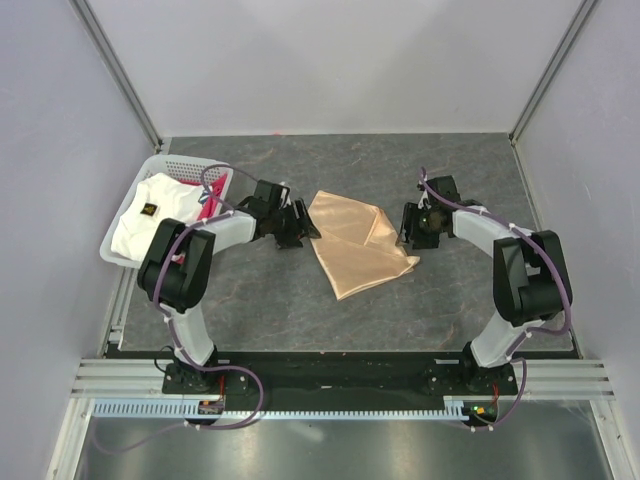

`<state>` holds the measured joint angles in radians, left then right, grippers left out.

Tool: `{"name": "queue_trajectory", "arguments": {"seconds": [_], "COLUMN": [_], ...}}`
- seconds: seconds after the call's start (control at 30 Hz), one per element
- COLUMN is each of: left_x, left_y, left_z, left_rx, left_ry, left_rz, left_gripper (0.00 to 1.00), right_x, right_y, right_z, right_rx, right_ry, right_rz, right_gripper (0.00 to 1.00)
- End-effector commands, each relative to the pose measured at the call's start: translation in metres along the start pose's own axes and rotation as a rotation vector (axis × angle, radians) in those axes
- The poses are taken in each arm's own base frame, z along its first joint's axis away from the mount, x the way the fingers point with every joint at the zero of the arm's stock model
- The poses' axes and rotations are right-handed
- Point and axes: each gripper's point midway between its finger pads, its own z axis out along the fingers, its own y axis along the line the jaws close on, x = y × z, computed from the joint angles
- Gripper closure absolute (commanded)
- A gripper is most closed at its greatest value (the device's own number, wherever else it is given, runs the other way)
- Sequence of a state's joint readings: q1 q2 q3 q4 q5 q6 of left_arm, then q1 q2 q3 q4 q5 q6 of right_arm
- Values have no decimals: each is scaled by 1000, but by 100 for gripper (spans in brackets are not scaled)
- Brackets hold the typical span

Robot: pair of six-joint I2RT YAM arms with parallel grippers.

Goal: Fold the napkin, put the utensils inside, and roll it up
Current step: Fold the napkin

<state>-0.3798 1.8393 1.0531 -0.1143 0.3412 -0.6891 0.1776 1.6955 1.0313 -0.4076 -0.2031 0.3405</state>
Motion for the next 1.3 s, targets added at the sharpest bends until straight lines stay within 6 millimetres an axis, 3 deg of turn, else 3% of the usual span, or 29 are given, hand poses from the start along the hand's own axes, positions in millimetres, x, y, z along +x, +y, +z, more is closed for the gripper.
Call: {"name": "queue_trajectory", "arguments": {"seconds": [0.0,0.23,0.37,0.47,0.53,0.63,0.67,0.77,0.87,0.9,0.97,1.0,1.07,1.1,1.13,1.27], "left_x": [-11,-9,-11,-12,-17,-25,-27,-32,-30,-19,-7,11,31,51,61,93], "left_y": [1,9,15,16,15,7,4,-8,-16,-10,-20,-13,-22,-12,-10,4], "left_z": [5,14,17,18,17,13,11,-1,-19,-20,-33,-35,-45,-45,-47,-59], "left_rx": [-37,-65,-92,-100,-104,-91,-83,-54,-34,-42,-4,-7,22,20,28,50], "left_ry": [-9,16,16,10,-4,-28,-34,-60,-81,-63,-57,-26,-11,31,44,66], "left_rz": [60,61,69,73,80,95,101,114,122,114,125,119,141,125,118,53], "left_gripper": [31,46,65,74,75,64,47,24,19,19,19,19,18,19,19,19], "right_x": [-16,2,9,16,23,34,35,42,56,57,65,66,72,73,73,77], "right_y": [11,10,5,4,3,3,3,1,-3,-7,-7,-8,-5,-4,-1,-2], "right_z": [5,20,21,20,20,18,16,10,1,-1,-9,-11,-16,-18,-21,-26], "right_rx": [-86,-113,-89,-87,-85,-87,-83,-53,-9,20,33,46,46,44,37,37], "right_ry": [-40,10,20,32,48,65,60,53,42,27,7,-5,-21,-26,-37,-44], "right_rz": [-57,-34,-7,13,31,53,60,96,138,153,180,187,199,202,203,211], "right_gripper": [44,54,64,78,86,92,93,100,100,100,100,100,100,98,94,54]}}
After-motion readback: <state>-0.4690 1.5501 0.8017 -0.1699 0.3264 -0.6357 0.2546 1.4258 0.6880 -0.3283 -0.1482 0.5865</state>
